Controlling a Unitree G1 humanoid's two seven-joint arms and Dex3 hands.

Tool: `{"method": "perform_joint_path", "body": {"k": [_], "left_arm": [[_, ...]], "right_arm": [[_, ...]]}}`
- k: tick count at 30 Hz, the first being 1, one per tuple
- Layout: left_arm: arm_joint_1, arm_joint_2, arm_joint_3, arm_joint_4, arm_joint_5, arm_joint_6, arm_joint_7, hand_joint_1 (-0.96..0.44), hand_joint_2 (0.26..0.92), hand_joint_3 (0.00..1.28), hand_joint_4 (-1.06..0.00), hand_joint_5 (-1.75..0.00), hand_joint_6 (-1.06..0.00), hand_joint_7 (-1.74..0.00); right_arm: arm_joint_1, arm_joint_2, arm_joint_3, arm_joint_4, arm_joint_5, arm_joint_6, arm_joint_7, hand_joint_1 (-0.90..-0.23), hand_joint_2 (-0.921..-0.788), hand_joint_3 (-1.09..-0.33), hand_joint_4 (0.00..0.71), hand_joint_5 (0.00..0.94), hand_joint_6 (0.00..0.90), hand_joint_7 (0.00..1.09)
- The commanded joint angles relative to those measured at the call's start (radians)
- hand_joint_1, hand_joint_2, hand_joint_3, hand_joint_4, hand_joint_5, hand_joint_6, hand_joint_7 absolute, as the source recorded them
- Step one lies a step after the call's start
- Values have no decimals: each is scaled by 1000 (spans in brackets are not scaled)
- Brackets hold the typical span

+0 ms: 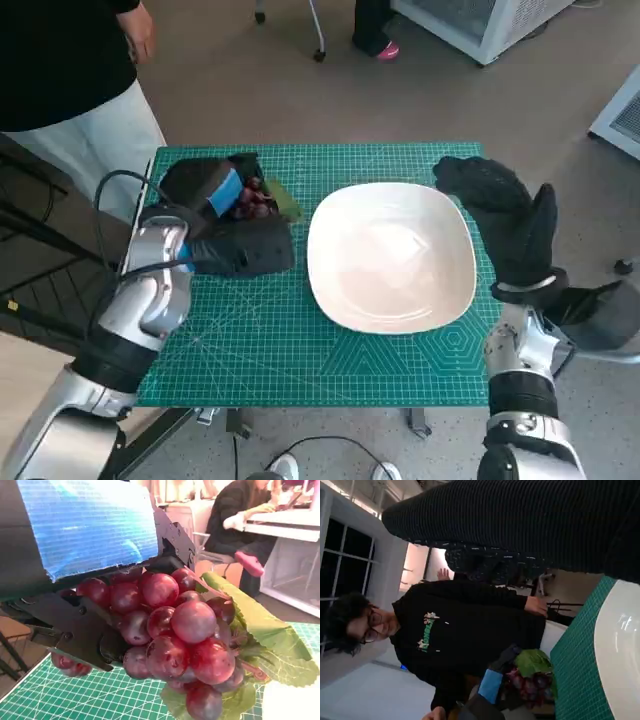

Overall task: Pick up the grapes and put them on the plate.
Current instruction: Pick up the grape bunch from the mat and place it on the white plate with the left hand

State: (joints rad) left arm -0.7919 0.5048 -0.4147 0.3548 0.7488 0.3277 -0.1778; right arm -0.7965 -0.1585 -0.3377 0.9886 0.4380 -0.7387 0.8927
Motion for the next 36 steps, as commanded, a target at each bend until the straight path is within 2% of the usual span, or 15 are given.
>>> {"method": "perform_joint_path", "body": {"k": [1,11,15,19,28,32,36], "left_arm": [[-13,-29,-11,-51,21,-2,-21,0,921,129,-526,-1280,-642,-1197],[-63,-103,-38,-87,55,-2,-47,1,920,104,-615,-1272,-617,-1147],[-96,-168,-48,-91,46,-4,-53,1,921,108,-610,-1351,-630,-1058],[-99,-179,-45,-85,50,-7,-55,1,921,114,-597,-1392,-637,-1023],[-182,-295,-79,100,21,-120,2,1,920,77,-678,-1292,-635,-1043],[-192,-305,-75,127,24,-137,9,1,920,73,-685,-1281,-636,-1045],[-254,-371,-105,254,35,-152,19,1,920,89,-648,-1322,-640,-1040]], "right_arm": [[14,-9,-7,6,9,16,11,-382,-921,-498,567,4,535,5],[18,-15,-20,0,13,12,17,-391,-921,-491,569,4,536,5],[23,-23,-28,-5,19,9,18,-393,-921,-489,570,4,534,3],[23,-24,-27,-6,22,9,18,-394,-921,-488,571,3,534,3],[42,-26,-32,-34,29,-3,-1,-395,-921,-485,573,3,530,1],[45,-24,-31,-39,29,-2,-4,-395,-921,-485,574,3,530,1],[58,-20,-30,-57,28,-6,-17,-394,-921,-486,573,2,530,0]]}}
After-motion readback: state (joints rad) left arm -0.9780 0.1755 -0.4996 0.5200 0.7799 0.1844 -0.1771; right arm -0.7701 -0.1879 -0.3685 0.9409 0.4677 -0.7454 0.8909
